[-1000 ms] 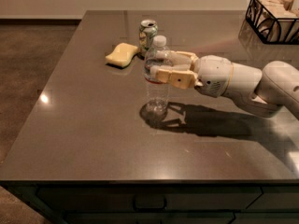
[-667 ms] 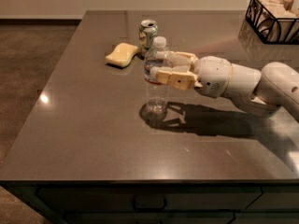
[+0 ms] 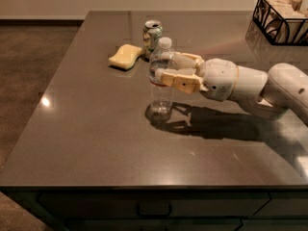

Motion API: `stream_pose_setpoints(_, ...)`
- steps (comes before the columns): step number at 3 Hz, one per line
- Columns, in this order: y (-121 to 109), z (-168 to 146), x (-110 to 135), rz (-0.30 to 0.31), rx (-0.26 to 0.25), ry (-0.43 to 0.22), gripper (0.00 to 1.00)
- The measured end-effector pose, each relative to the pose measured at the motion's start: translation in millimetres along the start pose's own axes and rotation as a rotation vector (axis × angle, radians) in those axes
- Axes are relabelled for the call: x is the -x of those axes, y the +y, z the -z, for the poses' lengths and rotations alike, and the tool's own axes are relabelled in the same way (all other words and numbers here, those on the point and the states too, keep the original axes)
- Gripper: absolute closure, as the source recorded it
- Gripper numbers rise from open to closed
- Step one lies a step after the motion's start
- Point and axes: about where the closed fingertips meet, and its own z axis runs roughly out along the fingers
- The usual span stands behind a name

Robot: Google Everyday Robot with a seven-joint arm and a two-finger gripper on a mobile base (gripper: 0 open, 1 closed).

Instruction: Place water bottle upright

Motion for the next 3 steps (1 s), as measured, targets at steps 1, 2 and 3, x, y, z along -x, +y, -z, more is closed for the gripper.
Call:
stream_pose_setpoints(1,1.2,-2.4,0.7,0.001,0.004,0.0,0.05)
stream_pose_setpoints(2,2.0,-4.0,1.2,0.001,0.008,0.0,0.0)
stream_pose_setpoints(3,2.0,-4.1,1.2,0.001,0.008,0.0,0.0)
